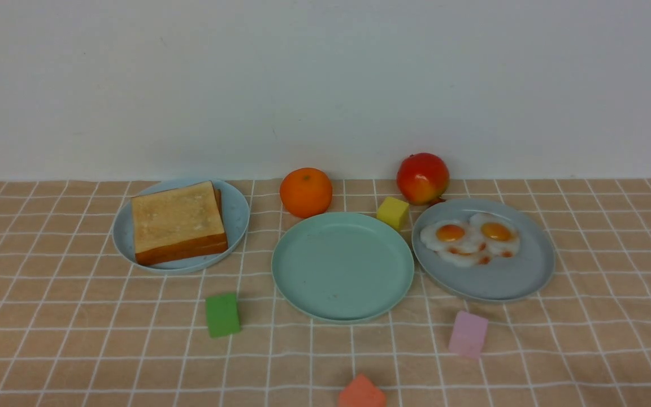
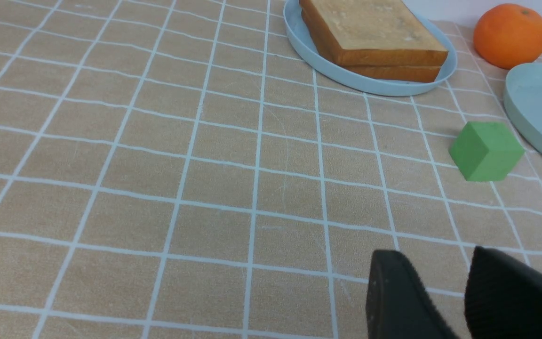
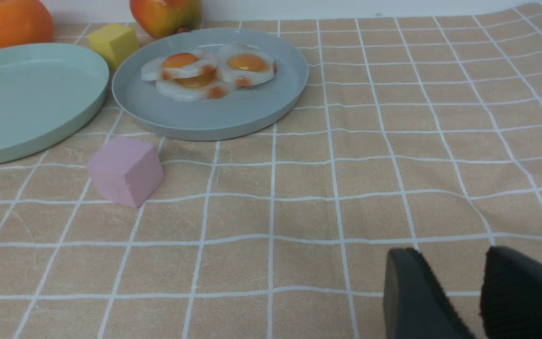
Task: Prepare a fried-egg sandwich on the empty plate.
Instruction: Use the left arm to grab a slice of bread
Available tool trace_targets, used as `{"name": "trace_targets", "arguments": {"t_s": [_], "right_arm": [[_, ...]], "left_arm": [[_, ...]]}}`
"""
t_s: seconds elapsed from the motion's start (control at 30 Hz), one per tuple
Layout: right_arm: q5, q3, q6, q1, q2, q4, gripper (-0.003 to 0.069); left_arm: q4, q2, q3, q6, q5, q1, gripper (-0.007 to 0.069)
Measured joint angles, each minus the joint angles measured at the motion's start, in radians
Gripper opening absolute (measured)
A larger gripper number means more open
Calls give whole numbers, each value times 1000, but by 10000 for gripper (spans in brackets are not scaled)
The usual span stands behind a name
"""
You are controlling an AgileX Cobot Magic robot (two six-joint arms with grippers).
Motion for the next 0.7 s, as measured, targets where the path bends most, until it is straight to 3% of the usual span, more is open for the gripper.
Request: {"name": "trace_targets", "arguments": {"t_s": [0.53, 0.7], "right_arm": [[-2, 0, 0, 0, 0, 0, 241], [-72, 11, 0, 0, 0, 0, 241]], "left_arm": [[0, 0, 0, 0, -2, 0, 239], [-1, 0, 0, 0, -79, 0, 239]]}}
